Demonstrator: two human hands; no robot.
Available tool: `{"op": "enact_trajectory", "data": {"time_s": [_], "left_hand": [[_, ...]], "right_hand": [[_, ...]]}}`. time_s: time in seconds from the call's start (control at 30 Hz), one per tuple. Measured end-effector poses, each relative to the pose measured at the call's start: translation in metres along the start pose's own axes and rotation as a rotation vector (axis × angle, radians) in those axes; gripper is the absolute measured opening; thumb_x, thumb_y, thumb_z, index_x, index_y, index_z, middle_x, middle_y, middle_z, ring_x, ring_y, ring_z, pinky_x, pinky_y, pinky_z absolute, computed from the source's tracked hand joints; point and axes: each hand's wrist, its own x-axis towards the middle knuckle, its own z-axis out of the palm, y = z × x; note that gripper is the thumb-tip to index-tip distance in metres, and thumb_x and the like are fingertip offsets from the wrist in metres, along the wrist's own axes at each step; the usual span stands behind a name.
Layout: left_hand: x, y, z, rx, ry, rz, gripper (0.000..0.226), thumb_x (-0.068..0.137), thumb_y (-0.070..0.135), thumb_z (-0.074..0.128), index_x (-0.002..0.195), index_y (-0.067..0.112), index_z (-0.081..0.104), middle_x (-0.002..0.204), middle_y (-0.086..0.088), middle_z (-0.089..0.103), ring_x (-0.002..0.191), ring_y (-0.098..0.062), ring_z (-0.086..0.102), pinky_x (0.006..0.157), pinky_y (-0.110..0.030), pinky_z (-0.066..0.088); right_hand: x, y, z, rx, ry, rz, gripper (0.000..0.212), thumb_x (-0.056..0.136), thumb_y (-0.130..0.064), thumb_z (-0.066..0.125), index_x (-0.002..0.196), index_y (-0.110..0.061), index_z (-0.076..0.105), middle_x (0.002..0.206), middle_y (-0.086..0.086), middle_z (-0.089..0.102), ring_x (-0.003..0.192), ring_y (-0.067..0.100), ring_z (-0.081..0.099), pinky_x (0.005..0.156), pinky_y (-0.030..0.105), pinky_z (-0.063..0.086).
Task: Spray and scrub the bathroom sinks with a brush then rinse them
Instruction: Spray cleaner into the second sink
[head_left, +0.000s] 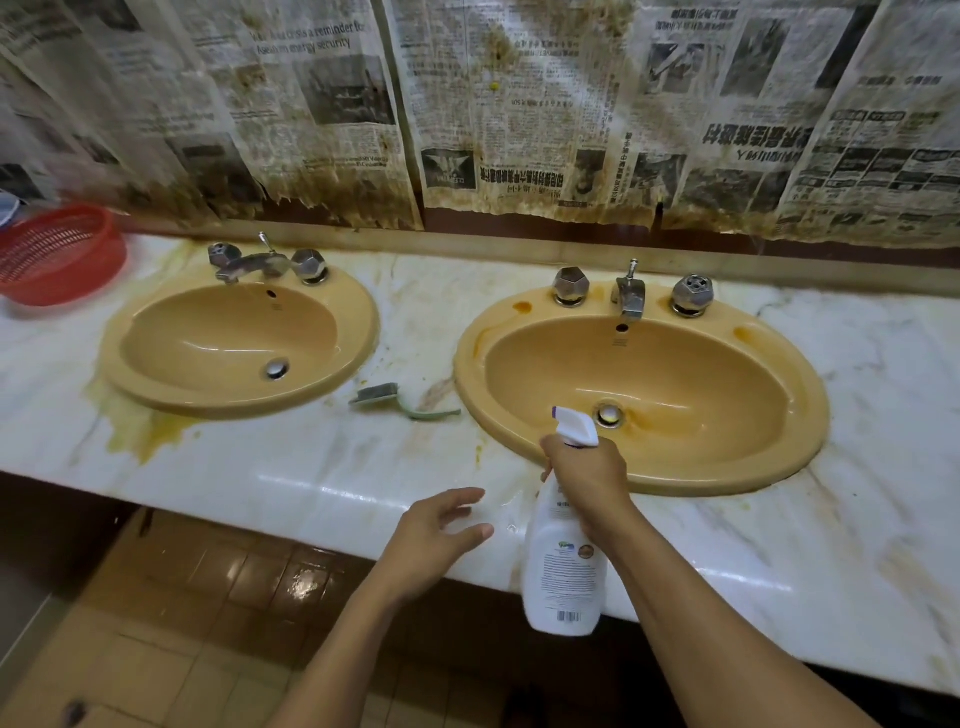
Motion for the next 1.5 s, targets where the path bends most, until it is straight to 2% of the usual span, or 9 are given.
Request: {"op": "enact_trajectory", "data": {"time_s": [0.23, 0.4, 0.57, 0.73, 0.83, 1.1, 1.2, 1.33, 1.5], "left_hand": [[-0.025, 0.017, 0.019, -0.037, -0.23, 0.048, 0.056, 0.084, 0.03, 0.086, 0.136, 0.025, 0.066, 0.122, 0.011, 0.072, 0.105, -0.01, 0.073, 0.094, -0.036, 0.06], [-0.034, 0.013, 0.023, -0.004, -0.275, 0.06, 0.043, 0.087, 0.029, 0.083, 0.128, 0.025, 0.072, 0.12, 0.011, 0.075, 0.104, -0.008, 0.074, 0.098, -0.039, 0.059], [-0.04, 0.013, 0.029, -0.027, -0.287, 0.048, 0.041, 0.087, 0.026, 0.082, 0.127, 0.025, 0.073, 0.119, 0.009, 0.076, 0.106, -0.012, 0.074, 0.1, -0.043, 0.058], [-0.045, 0.023, 0.041, -0.043, -0.327, 0.038, 0.039, 0.089, 0.022, 0.081, 0.127, 0.024, 0.073, 0.116, 0.009, 0.077, 0.106, -0.01, 0.073, 0.099, -0.037, 0.058], [-0.047, 0.028, 0.053, -0.052, -0.356, 0.028, 0.039, 0.088, 0.019, 0.081, 0.126, 0.024, 0.074, 0.113, 0.005, 0.078, 0.106, -0.014, 0.074, 0.098, -0.04, 0.059], [-0.064, 0.037, 0.095, -0.045, -0.435, 0.021, 0.038, 0.088, 0.016, 0.082, 0.125, 0.022, 0.075, 0.116, 0.002, 0.077, 0.108, -0.017, 0.074, 0.095, -0.041, 0.06], [-0.072, 0.04, 0.109, -0.017, -0.455, 0.037, 0.037, 0.089, 0.016, 0.081, 0.125, 0.023, 0.075, 0.115, 0.002, 0.077, 0.108, -0.016, 0.074, 0.096, -0.041, 0.06], [-0.076, 0.049, 0.123, 0.024, -0.438, 0.059, 0.037, 0.088, 0.02, 0.08, 0.124, 0.028, 0.076, 0.116, 0.005, 0.076, 0.108, -0.013, 0.073, 0.096, -0.043, 0.06], [-0.08, 0.058, 0.139, 0.005, -0.422, 0.059, 0.037, 0.085, 0.024, 0.081, 0.121, 0.033, 0.077, 0.12, 0.01, 0.075, 0.113, -0.01, 0.07, 0.097, -0.042, 0.06]], "right_hand": [[-0.012, 0.016, 0.015, 0.066, 0.036, 0.016, 0.035, 0.084, -0.043, 0.071, 0.073, -0.01, 0.07, 0.071, 0.006, 0.073, 0.065, 0.026, 0.067, 0.064, 0.034, 0.05], [-0.024, 0.028, 0.014, 0.082, 0.095, 0.076, 0.028, 0.084, -0.04, 0.068, 0.079, -0.012, 0.07, 0.082, 0.008, 0.073, 0.078, 0.029, 0.069, 0.065, 0.033, 0.049], [-0.029, 0.033, 0.007, 0.121, 0.031, 0.045, 0.023, 0.084, -0.039, 0.072, 0.078, -0.017, 0.074, 0.074, 0.003, 0.076, 0.08, 0.029, 0.073, 0.081, 0.046, 0.058], [-0.033, 0.038, -0.009, 0.147, 0.062, 0.084, 0.036, 0.075, -0.05, 0.068, 0.072, -0.015, 0.071, 0.073, 0.006, 0.075, 0.076, 0.033, 0.073, 0.079, 0.047, 0.059], [-0.037, 0.046, -0.026, 0.178, 0.11, 0.111, 0.029, 0.078, -0.041, 0.068, 0.078, -0.013, 0.069, 0.079, 0.008, 0.073, 0.078, 0.032, 0.071, 0.073, 0.04, 0.056], [-0.053, 0.073, -0.075, 0.231, 0.093, 0.076, 0.027, 0.087, -0.037, 0.073, 0.09, -0.01, 0.073, 0.075, 0.007, 0.075, 0.074, 0.029, 0.073, 0.076, 0.043, 0.059], [-0.062, 0.082, -0.09, 0.274, 0.165, 0.151, 0.035, 0.083, -0.042, 0.073, 0.086, -0.006, 0.071, 0.077, 0.01, 0.075, 0.072, 0.029, 0.072, 0.076, 0.044, 0.061], [-0.073, 0.088, -0.11, 0.366, 0.287, 0.214, 0.026, 0.084, -0.032, 0.071, 0.09, -0.007, 0.068, 0.087, 0.01, 0.071, 0.075, 0.026, 0.066, 0.066, 0.034, 0.052], [-0.078, 0.095, -0.129, 0.433, 0.232, 0.168, 0.029, 0.085, -0.036, 0.074, 0.087, -0.007, 0.073, 0.075, 0.007, 0.075, 0.074, 0.03, 0.075, 0.078, 0.051, 0.063]]}}
